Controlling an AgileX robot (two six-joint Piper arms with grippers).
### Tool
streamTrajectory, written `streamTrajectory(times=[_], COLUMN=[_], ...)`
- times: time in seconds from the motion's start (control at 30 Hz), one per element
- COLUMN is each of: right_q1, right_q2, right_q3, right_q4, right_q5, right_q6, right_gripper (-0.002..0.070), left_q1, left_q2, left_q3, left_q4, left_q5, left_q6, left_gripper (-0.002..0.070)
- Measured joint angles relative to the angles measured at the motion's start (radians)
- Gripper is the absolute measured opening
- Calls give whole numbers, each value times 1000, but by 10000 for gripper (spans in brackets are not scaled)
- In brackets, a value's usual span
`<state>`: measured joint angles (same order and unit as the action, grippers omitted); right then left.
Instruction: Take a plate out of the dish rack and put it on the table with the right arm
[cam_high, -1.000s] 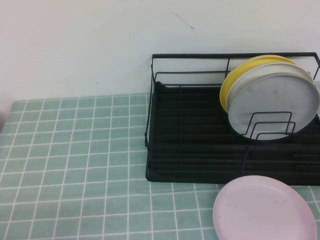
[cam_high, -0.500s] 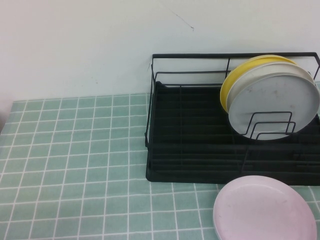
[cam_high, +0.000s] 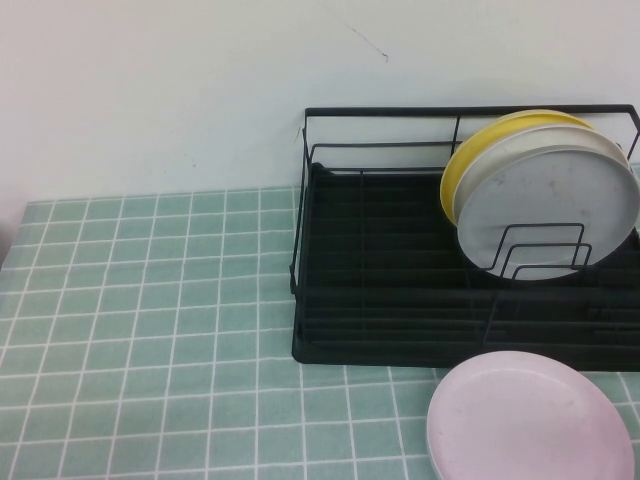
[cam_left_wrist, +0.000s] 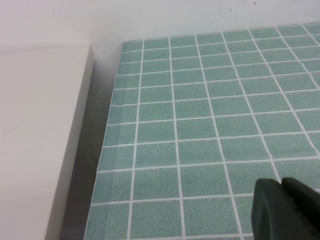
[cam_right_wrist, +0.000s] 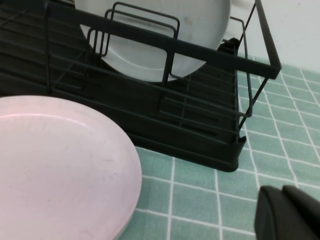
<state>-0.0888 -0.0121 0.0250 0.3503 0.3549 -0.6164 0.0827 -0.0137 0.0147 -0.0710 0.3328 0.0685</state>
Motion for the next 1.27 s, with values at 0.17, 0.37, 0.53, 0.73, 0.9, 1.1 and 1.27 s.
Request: streamTrajectory(times=[0.17, 0.37, 0.53, 0.73, 0.9, 1.1, 1.27], right_q1=[0, 0, 0, 0, 0, 0, 0], right_q2=[0, 0, 0, 0, 0, 0, 0], right_q3=[0, -2, -3, -4, -4, -4, -4], right_q4=[2, -82, -175, -213, -215, -215, -215], right_q5=[0, 0, 0, 2, 2, 2, 2], right_q6=[14, 120, 257, 276, 276, 276, 276], right_gripper=[-1, -1, -1, -1, -1, -1, -1], left_q1=[0, 0, 0, 0, 0, 0, 0], left_q2=[0, 0, 0, 0, 0, 0, 0], left_q3=[0, 0, 0, 0, 0, 0, 0], left_q4=[0, 0, 0, 0, 0, 0, 0], left_q5=[0, 0, 0, 0, 0, 0, 0], left_q6=[0, 2, 2, 2, 2, 2, 2], left_gripper=[-3, -3, -3, -3, -3, -3, -3])
